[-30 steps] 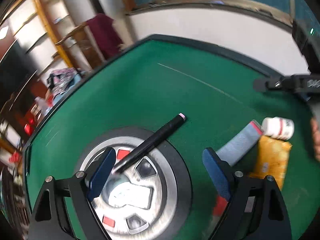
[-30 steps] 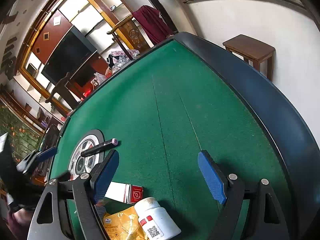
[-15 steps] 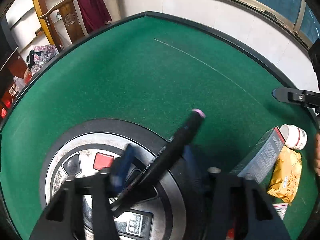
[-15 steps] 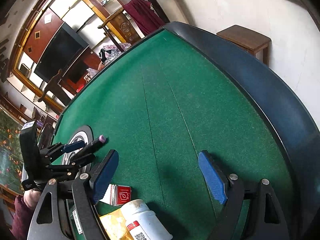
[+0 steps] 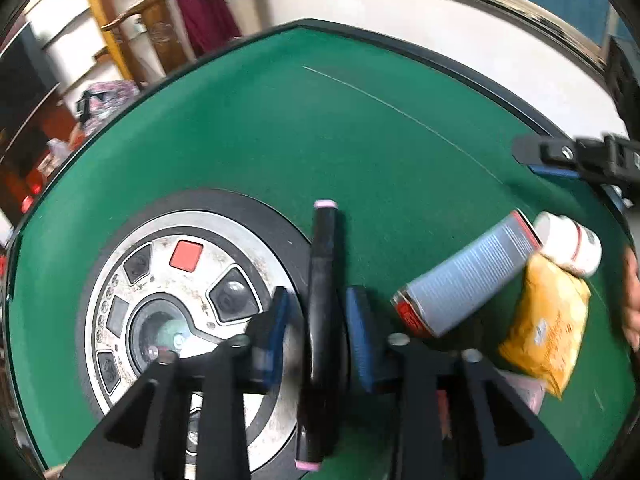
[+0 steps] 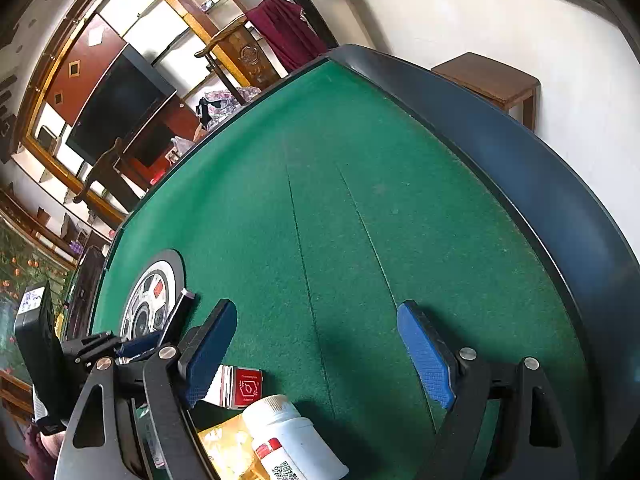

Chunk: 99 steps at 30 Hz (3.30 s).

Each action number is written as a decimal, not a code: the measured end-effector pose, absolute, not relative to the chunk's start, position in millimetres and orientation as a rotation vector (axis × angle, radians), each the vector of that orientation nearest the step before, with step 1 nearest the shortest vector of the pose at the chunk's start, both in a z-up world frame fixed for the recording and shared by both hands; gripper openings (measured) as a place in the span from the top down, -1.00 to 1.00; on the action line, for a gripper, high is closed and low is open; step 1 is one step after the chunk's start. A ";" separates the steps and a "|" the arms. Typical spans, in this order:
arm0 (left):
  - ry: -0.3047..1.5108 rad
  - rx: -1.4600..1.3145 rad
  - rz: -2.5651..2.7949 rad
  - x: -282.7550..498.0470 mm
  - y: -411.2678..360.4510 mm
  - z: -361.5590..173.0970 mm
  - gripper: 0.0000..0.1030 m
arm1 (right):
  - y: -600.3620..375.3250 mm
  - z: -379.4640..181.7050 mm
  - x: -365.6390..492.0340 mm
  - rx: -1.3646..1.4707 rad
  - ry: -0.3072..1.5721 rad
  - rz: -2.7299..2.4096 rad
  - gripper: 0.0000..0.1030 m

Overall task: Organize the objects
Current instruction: 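Grasp the pink-capped black marker with the left tool, then grasp the white medicine box with the right tool while the left tool lifts the marker, then lower the marker into the box with the left tool while the right tool drops the medicine box there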

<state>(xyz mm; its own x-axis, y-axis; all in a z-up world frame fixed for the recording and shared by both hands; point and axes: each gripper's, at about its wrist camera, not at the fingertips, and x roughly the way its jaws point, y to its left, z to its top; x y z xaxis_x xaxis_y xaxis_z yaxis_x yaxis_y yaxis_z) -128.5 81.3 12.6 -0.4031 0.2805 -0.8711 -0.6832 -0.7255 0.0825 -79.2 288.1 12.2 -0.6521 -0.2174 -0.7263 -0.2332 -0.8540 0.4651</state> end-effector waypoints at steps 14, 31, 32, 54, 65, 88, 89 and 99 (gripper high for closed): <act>0.365 -1.223 2.341 -38.2 1.1 53.4 0.72 | 275.8 18.6 -76.4 -1.283 0.782 2.799 -0.68; -0.080 -1.106 2.455 82.8 -90.6 83.2 0.72 | 122.2 34.3 -40.3 -1.461 0.044 3.145 -0.68; -0.089 -1.100 2.456 84.5 -92.8 82.7 0.72 | 116.4 32.9 -42.6 -1.482 0.013 3.137 -0.65; -0.359 -1.006 2.540 137.8 -203.5 83.8 0.72 | 73.6 62.0 8.9 -1.597 -0.037 3.127 0.28; -0.348 -1.089 2.682 145.1 -264.8 85.0 0.72 | -46.9 69.4 40.1 -1.821 0.025 3.325 0.27; -0.349 -1.322 2.613 75.3 -266.4 28.0 0.72 | -167.0 13.8 54.6 -2.006 -0.374 3.229 0.26; -0.344 -1.323 2.616 76.2 -266.7 28.5 0.72 | -165.7 13.9 53.7 -2.010 -0.384 3.227 0.26; -0.288 -1.235 2.698 104.5 -268.8 53.8 -0.17 | -176.7 11.1 58.2 -1.995 -0.533 3.227 0.25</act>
